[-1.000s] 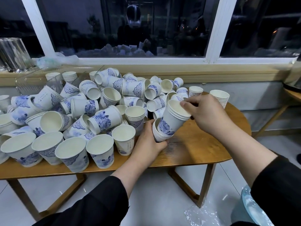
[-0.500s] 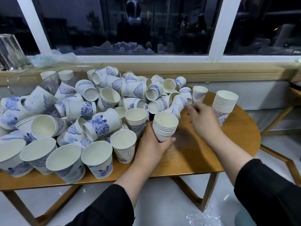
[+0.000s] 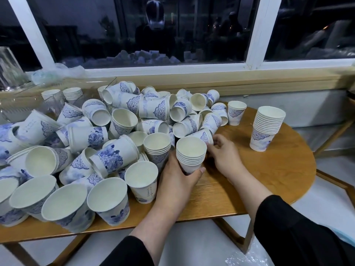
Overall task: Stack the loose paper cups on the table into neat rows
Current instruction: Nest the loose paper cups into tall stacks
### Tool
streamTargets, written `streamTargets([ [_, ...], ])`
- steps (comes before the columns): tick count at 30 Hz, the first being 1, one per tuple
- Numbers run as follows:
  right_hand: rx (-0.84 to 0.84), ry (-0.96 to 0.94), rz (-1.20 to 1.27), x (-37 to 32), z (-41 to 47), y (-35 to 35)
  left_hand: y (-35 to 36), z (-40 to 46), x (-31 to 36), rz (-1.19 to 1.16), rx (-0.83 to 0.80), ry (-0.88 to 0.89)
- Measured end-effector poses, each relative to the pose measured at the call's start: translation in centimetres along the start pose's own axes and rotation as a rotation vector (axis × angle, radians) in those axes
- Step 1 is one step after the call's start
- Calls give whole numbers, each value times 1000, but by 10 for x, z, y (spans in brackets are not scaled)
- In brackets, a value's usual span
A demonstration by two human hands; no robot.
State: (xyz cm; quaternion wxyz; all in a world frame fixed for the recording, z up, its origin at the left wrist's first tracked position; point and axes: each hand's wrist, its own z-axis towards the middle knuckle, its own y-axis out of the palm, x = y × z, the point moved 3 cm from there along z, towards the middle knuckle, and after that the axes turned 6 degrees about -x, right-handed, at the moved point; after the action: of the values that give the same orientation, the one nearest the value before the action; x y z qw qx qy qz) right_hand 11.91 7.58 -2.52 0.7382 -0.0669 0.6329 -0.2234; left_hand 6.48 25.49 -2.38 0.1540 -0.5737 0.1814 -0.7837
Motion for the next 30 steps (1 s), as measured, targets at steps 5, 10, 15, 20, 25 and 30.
streamTargets([
  [5,97,-150,263,-17,-32,-16,0,-1,1,1,-5,-14],
  [10,272,-392,321,-71,-58,-54,0,-2,4,-1,-19,-6],
  [15,68,-598,-67,-115,-71,-49,-2,-4,6,-13,-7,8],
  [20,-258,-559,-450,-105,-69,-27,-2,-5,6,-45,-27,-19],
  [25,125,-432,-239,-63,-59,-39,-3,-4,7,-30,-26,-19],
  [30,168,-132,-235,4,-35,-45,3,4,13,1,-35,-2],
])
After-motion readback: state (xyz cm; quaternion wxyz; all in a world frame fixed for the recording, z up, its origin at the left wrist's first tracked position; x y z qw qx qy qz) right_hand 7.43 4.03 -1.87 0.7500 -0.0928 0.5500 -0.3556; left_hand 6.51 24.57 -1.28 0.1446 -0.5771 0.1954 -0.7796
